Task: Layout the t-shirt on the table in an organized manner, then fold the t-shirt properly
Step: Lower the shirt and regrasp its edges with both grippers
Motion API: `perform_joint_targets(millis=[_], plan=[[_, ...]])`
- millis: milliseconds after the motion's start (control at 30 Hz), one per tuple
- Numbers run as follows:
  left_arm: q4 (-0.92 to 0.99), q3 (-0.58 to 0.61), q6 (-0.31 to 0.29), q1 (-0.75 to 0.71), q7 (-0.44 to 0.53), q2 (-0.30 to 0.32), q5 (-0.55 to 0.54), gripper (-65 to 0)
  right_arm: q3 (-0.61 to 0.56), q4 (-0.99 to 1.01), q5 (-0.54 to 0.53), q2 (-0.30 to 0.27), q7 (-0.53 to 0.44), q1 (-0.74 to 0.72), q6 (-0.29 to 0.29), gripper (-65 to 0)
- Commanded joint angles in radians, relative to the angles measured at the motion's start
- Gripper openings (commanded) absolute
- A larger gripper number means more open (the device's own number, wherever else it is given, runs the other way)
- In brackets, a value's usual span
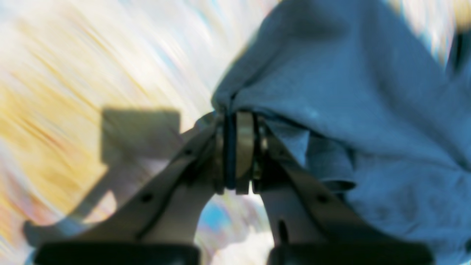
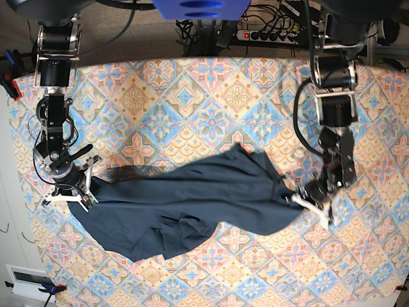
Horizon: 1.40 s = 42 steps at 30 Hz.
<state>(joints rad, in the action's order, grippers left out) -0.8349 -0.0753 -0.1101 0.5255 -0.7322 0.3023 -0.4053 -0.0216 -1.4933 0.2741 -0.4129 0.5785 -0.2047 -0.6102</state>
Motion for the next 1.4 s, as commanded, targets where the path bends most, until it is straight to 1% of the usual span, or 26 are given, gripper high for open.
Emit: perform_joint_targets(millis=[0,133,233,300,333,400,433,467,500,533,567,633,733,800,833,933,1000,1033,1100,1200,1233,1267,1367], plan=[[0.004,-0.001,0.011,0.078,0.061,0.01,0.01,-65.0,0.009,-0.036,0.001,-0.021,-0.015,-0.028,0.02,-64.3],[0.087,0.002,0.049,0.193,0.184,0.013,0.052,-65.0,0.009,-0.066,0.001,-0.021,-0.015,0.009,0.02,-64.3],[0.137,0.002,0.071,0.261,0.228,0.008,0.108,-65.0,0.009,-0.094,0.001,-0.021,-0.015,0.041,0.019,-64.3],[0.15,0.002,0.072,0.282,0.234,0.007,0.147,-64.8,0.007,-0.112,0.001,-0.021,-0.016,0.057,0.019,-64.3],[0.15,0.002,0.072,0.284,0.237,0.007,0.162,-62.4,0.007,-0.119,0.001,-0.021,-0.016,0.061,0.019,-64.3],[0.15,0.002,0.074,0.284,0.242,0.007,0.188,-54.4,-0.002,-0.128,0.001,-0.019,-0.015,0.063,0.019,-64.3],[0.15,0.002,0.085,0.284,0.242,0.007,0.2,-50.0,-0.018,-0.128,0.001,-0.019,-0.015,0.063,0.019,-64.3],[0.15,0.004,0.109,0.281,0.242,0.007,0.213,-46.4,-0.033,-0.128,0.001,-0.019,-0.015,0.063,0.019,-64.3],[0.15,0.004,0.148,0.278,0.242,0.007,0.233,-42.4,-0.051,-0.128,0.001,-0.019,-0.015,0.063,0.019,-64.3],[0.151,0.004,0.194,0.276,0.242,0.008,0.25,-40.0,-0.067,-0.128,0.001,-0.019,-0.016,0.063,0.019,-64.3],[0.151,0.004,0.226,0.269,0.242,0.008,0.266,-39.3,-0.08,-0.128,0.001,-0.019,-0.018,0.063,0.019,-64.3],[0.15,0.004,0.25,0.247,0.242,0.013,0.28,-39.3,-0.099,-0.128,0.001,-0.019,-0.015,0.061,0.019,-64.3],[0.148,0.004,0.25,0.218,0.23,0.015,0.271,-38.3,-0.113,-0.128,0.001,-0.019,-0.015,0.061,0.019,-64.3],[0.101,0.004,0.24,0.167,0.178,0.015,0.271,-38.3,-0.114,-0.12,0.001,-0.019,-0.013,0.061,0.019,-64.3],[0.032,0.004,0.218,0.123,0.127,0.011,0.271,-38.3,-0.114,-0.12,0.001,-0.019,-0.013,0.061,0.019,-64.3],[-0.232,0.004,0.155,-0.041,0.029,0.005,0.27,-38.3,-0.114,-0.12,0.001,-0.019,-0.018,0.061,0.019,-64.3],[-0.406,0.004,0.132,-0.156,-0.01,-0.022,0.263,-38.3,-0.114,-0.119,0.001,-0.019,-0.019,0.06,0.019,-64.3],[-0.456,0.004,0.126,-0.198,-0.028,-0.036,0.256,-38.3,-0.114,-0.119,0.001,-0.019,-0.019,0.058,0.019,-64.3],[-0.495,0.004,0.126,-0.235,-0.057,-0.05,0.23,-38.3,-0.114,-0.119,0.001,-0.019,-0.019,0.058,0.019,-64.3],[-0.499,0.006,0.125,-0.253,-0.106,-0.065,0.158,-38.0,-0.114,-0.117,0.001,-0.019,-0.019,0.058,0.019,-64.3],[-0.499,0.007,0.125,-0.255,-0.122,-0.071,0.121,-36.5,-0.114,-0.117,0.001,-0.019,-0.019,0.058,0.019,-64.3],[-0.499,0.024,0.125,-0.255,-0.137,-0.073,0.081,-33.6,-0.114,-0.117,0.001,-0.019,-0.019,0.058,0.019,-64.3],[-0.501,0.085,0.129,-0.253,-0.149,-0.074,0.024,-23.9,-0.114,-0.119,0.001,-0.019,-0.019,0.06,0.019,-64.3]])
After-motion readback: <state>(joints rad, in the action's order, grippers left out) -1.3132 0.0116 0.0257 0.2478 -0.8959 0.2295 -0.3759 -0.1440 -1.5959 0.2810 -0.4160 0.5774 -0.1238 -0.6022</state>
